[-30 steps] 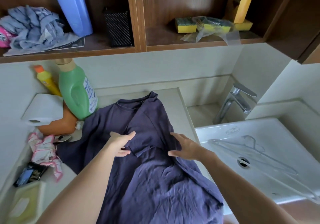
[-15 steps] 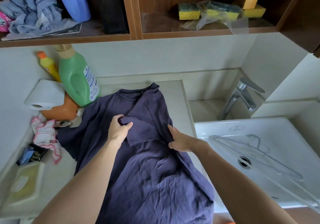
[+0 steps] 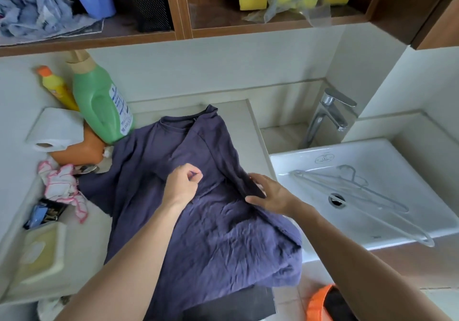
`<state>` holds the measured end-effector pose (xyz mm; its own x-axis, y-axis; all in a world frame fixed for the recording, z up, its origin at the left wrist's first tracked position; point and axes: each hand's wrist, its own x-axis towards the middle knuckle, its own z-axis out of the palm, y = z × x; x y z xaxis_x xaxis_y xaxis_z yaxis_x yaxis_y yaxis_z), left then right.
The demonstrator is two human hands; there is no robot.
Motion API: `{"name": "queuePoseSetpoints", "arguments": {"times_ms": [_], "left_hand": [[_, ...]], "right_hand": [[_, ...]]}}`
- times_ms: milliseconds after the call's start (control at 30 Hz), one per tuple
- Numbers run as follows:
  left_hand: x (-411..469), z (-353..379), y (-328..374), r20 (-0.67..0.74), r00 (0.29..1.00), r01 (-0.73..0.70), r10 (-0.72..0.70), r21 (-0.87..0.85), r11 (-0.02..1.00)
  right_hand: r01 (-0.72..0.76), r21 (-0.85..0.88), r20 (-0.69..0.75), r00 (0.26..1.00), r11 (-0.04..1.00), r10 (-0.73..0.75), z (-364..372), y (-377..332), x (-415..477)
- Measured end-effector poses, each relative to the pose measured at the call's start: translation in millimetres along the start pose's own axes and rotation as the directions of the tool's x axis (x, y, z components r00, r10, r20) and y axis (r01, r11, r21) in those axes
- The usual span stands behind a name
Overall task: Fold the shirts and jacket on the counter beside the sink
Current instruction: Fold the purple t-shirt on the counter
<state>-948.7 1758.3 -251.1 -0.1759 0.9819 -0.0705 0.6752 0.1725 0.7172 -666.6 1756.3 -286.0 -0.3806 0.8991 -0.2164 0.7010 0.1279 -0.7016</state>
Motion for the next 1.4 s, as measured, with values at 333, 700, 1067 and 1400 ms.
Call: {"name": "queuePoseSetpoints", "arguments": {"times_ms": [333,700,1067,1400], "left_hand": [[-68,68,-38,0.618,0.782,-0.458,0.085,0.477,0.750],[-67,85,-47,0.567,0.820,-0.440,0.079,0.537,0.720],[-100,70,43,0.621,0.779,0.563,-0.084,-0.634,0.530],[-86,65,-1,0.472,0.868,0.291,-0.157,-0.226,0.930]], "right_hand": [[-0.380,-0.355,-0.224,0.922,0.854,0.317,31,6,-116],[-0.245,-0.233,-0.451,0.885,0.941,0.119,57,-34,-203],[-0.179,-0.323,-0.389,0.920,0.929,0.042,88,-60,-222],[-0.228,-0.275,0.065,0.965,0.934,0.254,107,-61,-224]]}}
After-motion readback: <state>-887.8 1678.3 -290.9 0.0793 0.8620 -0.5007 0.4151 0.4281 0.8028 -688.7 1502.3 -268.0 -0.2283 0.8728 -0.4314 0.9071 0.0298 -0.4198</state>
